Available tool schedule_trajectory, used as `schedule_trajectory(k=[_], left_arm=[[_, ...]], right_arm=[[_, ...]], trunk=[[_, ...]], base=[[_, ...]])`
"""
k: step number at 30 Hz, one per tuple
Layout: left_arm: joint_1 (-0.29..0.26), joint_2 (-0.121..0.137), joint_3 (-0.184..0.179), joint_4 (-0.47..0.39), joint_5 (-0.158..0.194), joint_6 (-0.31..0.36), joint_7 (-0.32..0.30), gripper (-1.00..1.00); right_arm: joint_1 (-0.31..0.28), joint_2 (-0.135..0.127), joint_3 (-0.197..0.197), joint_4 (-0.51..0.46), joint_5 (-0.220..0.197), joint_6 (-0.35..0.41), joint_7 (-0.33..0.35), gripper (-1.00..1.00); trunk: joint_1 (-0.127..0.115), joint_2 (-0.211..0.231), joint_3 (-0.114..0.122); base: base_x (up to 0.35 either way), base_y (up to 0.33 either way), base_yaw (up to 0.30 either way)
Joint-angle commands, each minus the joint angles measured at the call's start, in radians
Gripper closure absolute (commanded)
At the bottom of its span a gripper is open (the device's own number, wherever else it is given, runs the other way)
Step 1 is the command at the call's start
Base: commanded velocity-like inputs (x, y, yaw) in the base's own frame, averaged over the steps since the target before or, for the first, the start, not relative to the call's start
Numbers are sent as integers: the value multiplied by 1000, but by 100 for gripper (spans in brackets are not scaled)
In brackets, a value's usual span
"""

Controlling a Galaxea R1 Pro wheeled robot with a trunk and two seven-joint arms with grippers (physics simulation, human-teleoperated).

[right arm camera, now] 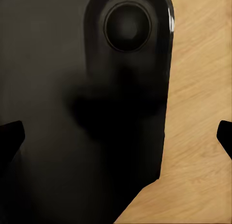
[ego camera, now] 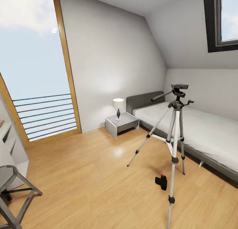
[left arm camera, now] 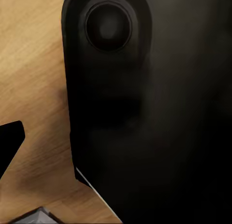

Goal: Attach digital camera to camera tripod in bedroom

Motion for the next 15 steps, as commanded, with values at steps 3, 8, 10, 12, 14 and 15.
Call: schedule_trajectory(k=[3, 8, 10, 12, 14, 15], left_arm=[[1, -17, 17, -17, 11, -9, -3, -100], [1, -30, 25, -37, 25, -19, -3, -100], [1, -34, 29, -43, 36, -25, -3, -100], [1, -38, 32, -46, 47, -32, -3, -100], [1, -40, 34, -49, 58, -35, -3, -100], [0, -40, 34, -49, 64, -36, -3, -100]], right_arm=[[-2, -5, 6, 2, 4, -6, -2, -100], [-1, -6, 6, 2, 5, -6, -2, -100], [0, -7, 6, 2, 5, -6, -2, -100], [0, -8, 6, 2, 6, -6, -2, -100], [0, -8, 6, 2, 6, -6, -2, -100], [0, -8, 6, 2, 6, -6, -2, -100]], trunk=[[0, 0, 0], [0, 0, 0], [0, 0, 0], [0, 0, 0], [0, 0, 0], [0, 0, 0]], base=[[0, 0, 0], [0, 0, 0], [0, 0, 0], [0, 0, 0], [0, 0, 0], [0, 0, 0]])
